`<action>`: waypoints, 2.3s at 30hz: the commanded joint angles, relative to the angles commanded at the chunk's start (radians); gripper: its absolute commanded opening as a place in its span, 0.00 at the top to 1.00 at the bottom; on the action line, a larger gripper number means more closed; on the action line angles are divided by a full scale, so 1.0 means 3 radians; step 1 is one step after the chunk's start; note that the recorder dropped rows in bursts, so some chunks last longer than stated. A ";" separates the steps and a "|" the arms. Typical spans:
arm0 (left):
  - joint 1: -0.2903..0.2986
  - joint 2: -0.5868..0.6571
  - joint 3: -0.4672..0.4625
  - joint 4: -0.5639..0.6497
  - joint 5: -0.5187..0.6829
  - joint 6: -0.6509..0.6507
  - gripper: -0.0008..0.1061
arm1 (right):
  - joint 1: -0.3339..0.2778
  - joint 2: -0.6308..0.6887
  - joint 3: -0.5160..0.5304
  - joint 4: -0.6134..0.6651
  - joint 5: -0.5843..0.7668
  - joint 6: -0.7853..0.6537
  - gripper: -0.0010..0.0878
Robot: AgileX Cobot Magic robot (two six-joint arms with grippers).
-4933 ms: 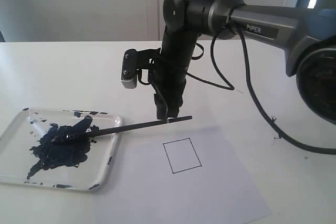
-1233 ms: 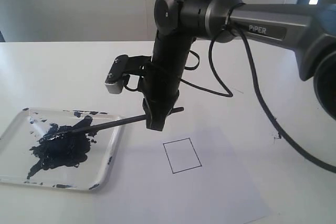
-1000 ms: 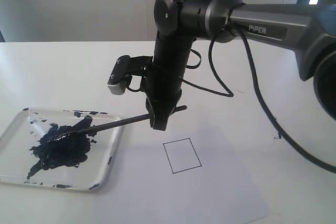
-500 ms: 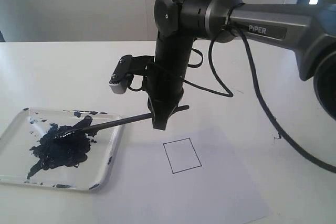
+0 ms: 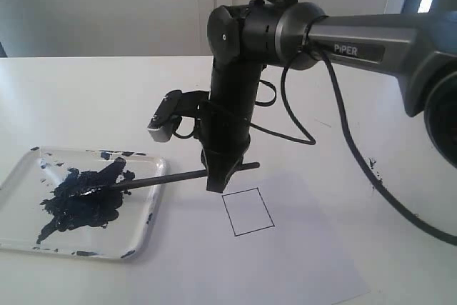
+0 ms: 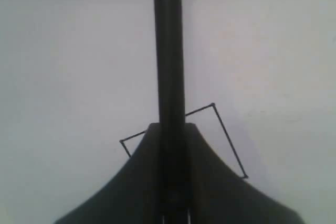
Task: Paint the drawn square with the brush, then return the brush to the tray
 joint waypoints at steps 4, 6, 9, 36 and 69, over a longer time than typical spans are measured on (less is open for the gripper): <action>0.0000 0.0000 0.0000 0.0000 -0.0009 0.0000 0.99 | 0.0065 0.0000 0.0000 -0.0017 0.0000 -0.0069 0.99; 0.0000 0.0000 0.0000 0.0000 -0.0002 0.0000 0.99 | 0.0065 0.0000 0.0000 -0.0107 0.0000 -0.0069 0.99; 0.0000 0.0000 0.0000 0.0000 0.0019 0.0000 0.99 | 0.0065 0.0000 0.0000 -0.0356 0.0000 0.0076 0.99; 0.0000 0.0000 0.0000 0.0013 -0.0082 0.0000 0.99 | 0.0065 0.0000 0.0000 -0.0802 0.0000 0.0505 0.99; 0.0000 0.0000 0.0000 0.0206 0.0418 0.0000 0.99 | 0.0065 -0.0687 0.0020 -0.0275 0.0000 0.0412 0.99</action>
